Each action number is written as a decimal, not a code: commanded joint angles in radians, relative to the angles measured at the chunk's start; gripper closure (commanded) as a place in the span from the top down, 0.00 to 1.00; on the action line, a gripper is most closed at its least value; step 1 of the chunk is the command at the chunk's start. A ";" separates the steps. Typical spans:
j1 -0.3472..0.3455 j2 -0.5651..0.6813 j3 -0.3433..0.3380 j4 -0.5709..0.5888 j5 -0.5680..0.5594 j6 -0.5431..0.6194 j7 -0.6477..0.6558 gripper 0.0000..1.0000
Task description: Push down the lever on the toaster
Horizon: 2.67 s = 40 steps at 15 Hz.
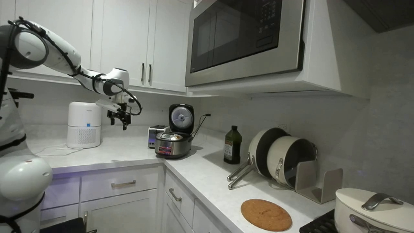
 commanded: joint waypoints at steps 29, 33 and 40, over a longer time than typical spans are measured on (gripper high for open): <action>0.115 0.599 0.029 0.421 -0.870 0.575 0.682 1.00; 0.159 0.622 -0.006 0.482 -0.939 0.497 0.714 1.00; 0.357 0.721 -0.127 0.737 -1.054 0.212 0.766 1.00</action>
